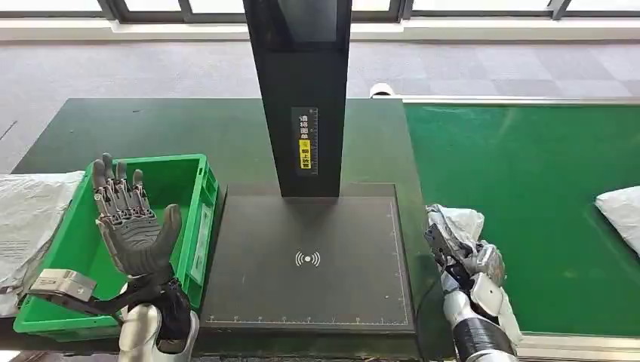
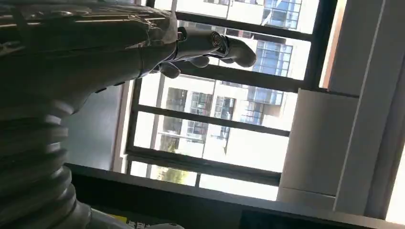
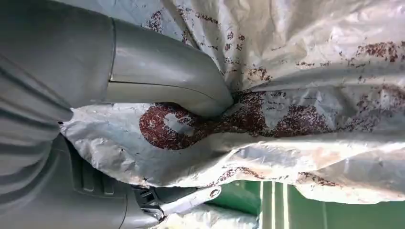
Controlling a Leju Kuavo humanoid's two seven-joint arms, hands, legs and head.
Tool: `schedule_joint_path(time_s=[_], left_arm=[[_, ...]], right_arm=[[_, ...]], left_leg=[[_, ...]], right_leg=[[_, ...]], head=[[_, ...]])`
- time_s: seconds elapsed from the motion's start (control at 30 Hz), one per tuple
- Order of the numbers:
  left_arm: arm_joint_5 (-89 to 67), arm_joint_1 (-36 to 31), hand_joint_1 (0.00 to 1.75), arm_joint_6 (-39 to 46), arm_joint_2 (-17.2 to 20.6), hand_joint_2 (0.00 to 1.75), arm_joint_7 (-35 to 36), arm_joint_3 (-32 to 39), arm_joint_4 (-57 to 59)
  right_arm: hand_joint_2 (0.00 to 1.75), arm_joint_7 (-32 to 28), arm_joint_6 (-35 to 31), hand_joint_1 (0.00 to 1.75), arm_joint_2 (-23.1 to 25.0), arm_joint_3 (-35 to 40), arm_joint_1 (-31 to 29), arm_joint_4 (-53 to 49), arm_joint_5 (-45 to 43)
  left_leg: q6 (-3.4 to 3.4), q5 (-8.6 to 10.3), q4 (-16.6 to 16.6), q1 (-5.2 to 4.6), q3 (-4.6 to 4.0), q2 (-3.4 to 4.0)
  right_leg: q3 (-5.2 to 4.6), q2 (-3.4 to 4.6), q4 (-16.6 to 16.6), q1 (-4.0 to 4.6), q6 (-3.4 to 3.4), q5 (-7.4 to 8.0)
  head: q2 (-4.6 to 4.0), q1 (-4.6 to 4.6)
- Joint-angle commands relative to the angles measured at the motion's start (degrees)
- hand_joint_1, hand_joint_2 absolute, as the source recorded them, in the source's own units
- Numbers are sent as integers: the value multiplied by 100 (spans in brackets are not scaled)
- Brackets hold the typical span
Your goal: Moved the parcel from conveyor to table for the left to box.
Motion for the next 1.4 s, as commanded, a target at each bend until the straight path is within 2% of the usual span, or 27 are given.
schedule_joint_path(time_s=[0.03, 0.13, 0.2, 0.23, 0.27, 0.3, 0.33, 0.37, 0.4, 0.43, 0.47, 0.67, 0.7, 0.73, 0.77, 0.8, 1.0, 1.07, 1.1, 1.13, 1.2, 1.23, 1.3, 1.4], left_arm=[[-16, 155, 0, 84, -150, 175, 81, 160, -80], [-11, 152, 0, 121, -161, 175, 89, 82, -63], [8, 79, 0, 101, -156, 175, 91, -13, 70], [8, 46, 0, 106, -157, 175, 91, -37, 120], [9, -4, 0, 105, -153, 175, 86, -83, 192], [15, -64, 0, 74, -133, 175, 79, -142, 277], [16, -93, 0, 73, -130, 175, 77, -163, 318], [26, -161, 0, 9, -110, 175, 80, -229, 417], [25, -226, 0, 13, -107, 175, 74, -287, 516], [30, -255, 0, 19, -105, 175, 44, -315, 568], [30, -260, 0, 21, -97, 175, 37, -329, 575], [30, -260, 0, 21, -97, 175, 37, -329, 575], [-32, -212, 0, 63, -58, 175, 253, -362, 615], [-36, -204, 0, 78, -50, 175, 220, -397, 735], [-38, -204, 0, 91, -51, 175, 182, -402, 779], [-21, -199, 0, 105, -51, 175, 85, -407, 883], [-18, -211, 0, 78, -67, 175, 37, -365, 956], [-12, -204, 0, 95, -15, 175, 26, -401, 949], [64, -239, 0, 19, 22, 175, -51, -418, 979], [94, -319, 0, -16, 37, 175, -73, -391, 1029], [99, -436, 0, -38, 51, 175, -77, -401, 1067], [98, -464, 0, -34, 57, 175, -77, -406, 1084], [98, -479, 0, -34, 58, 175, -77, -408, 1085], [119, -525, 0, -41, 50, 175, -93, -412, 1047]], right_arm=[[175, -414, -1533, 175, 313, -293, 480, -1968, 120], [175, -1340, -2401, 175, 421, -224, 740, -2869, -94], [175, -2768, -2401, 175, 1198, -1234, 862, -4136, -314], [175, -3223, -2401, 175, 1354, -1383, 870, -4252, -554], [175, -3930, -2401, 175, 1554, -1579, 812, -4445, -895], [175, -4460, -2401, 175, 1554, -1421, 812, -4599, -1475], [175, -4564, -2401, 175, 1554, -1339, 813, -4635, -1559], [175, -5404, -2401, 175, 1554, -1164, 779, -4847, -2453], [175, -5315, -2401, 175, 1554, -825, 741, -4963, -2503], [175, -4922, -2401, 175, 1554, -532, 534, -4961, -2229], [175, -4955, -2401, 175, 1554, -423, 738, -5118, -2293], [175, -4955, -2401, 175, 1554, -423, 738, -5118, -2293], [175, -5398, -2204, 175, 1554, 297, 905, -4526, -3013], [175, -5451, -2401, 175, 1554, 806, 965, -4389, -3641], [175, -5451, -2401, 175, 1554, 832, 990, -4387, -3615], [175, -5451, -2401, 175, 1554, 966, 1036, -4342, -3650], [175, -5451, -2401, 175, 1554, 1104, 1019, -4201, -3701], [175, -5391, -2401, 175, 1541, 1556, 829, -3454, -3580], [175, -4643, -1414, 175, 979, 2600, 472, -2648, -2769], [175, -4505, -1371, 175, 1084, 2976, 178, -2079, -2429], [175, -4368, -1439, 175, 1256, 3377, -326, -1124, -2332], [175, -4352, -1486, 175, 1294, 3401, -377, -1036, -2343], [175, -4351, -1489, 175, 1302, 3412, -396, -1023, -2346], [175, -4273, -1117, 175, 1234, 3699, -522, -952, -2288]], left_leg=[[0, -1, -4, -2, -2, 7], [1, -1, -2, -4, -5, 3], [0, -2, -6, -1, 0, 6], [-2, -1, -3, -2, -7, 1], [-3, -2, 4, -5, -12, 4], [-2, -1, 2, -4, -10, 3], [-3, 1, 0, -4, -9, 4], [-2, 2, 0, -5, -7, -1], [-2, 4, -2, 0, -7, -5], [-2, 6, 0, 0, -11, -6], [0, 6, 3, -3, -13, -10], [-2, 10, -1, 3, -5, 13], [-2, 15, -5, 4, -8, 4], [-2, 17, -7, 5, -8, 0], [-2, 8, -9, 6, 11, 36], [-3, 12, -20, 6, 14, 41], [-6, 18, -31, 11, 19, 18], [-5, 22, -38, 12, 18, 5], [-6, 9, -21, 9, 23, 42], [-6, 12, -26, 12, 24, 44], [-6, 14, -27, 13, 20, 77], [-8, 14, -28, 15, 20, 102], [-11, 19, -27, 14, 7, 83], [-13, 38, -25, 17, -15, 18]], right_leg=[[-6, 5, -1, -1, -3, 0], [-8, 2, 2, -3, -2, -2], [-5, 4, -2, 0, -6, -2], [-12, -2, 3, -1, -7, -4], [-20, 1, 13, -4, -7, -5], [-17, 0, 10, -3, -7, -4], [-17, 1, 8, -2, -9, -2], [-17, -1, 8, -2, -5, -3], [-15, -5, 2, 3, -7, -1], [-19, -6, 3, 4, -7, 1], [-18, -10, 6, 3, -3, -1], [-15, 7, 1, 1, -7, 7], [-14, -2, -5, 3, -8, 10], [-12, -5, -9, 5, -8, 12], [-4, 32, -9, 5, -8, 14], [-1, 37, -20, 6, -11, 20], [4, 16, -30, 12, -15, 18], [11, 3, -39, 15, -14, 18], [2, 41, -19, 11, -10, 16], [5, 42, -25, 14, -11, 20], [-8, 74, -25, 14, -12, 32], [-15, 98, -24, 16, -15, 40], [-18, 77, -14, 15, -18, 37], [-30, 3, -15, 23, -26, 27]], head=[[0, 0], [0, 0], [0, 2], [2, 2], [0, 2], [0, 2], [0, 2], [0, 0], [0, 0], [0, 0], [0, 0], [2, 0], [0, 0], [0, 2], [0, 2], [2, 0], [0, 0], [2, 2], [0, 0], [0, 0], [0, 2], [2, 2], [0, 0], [0, -2]])
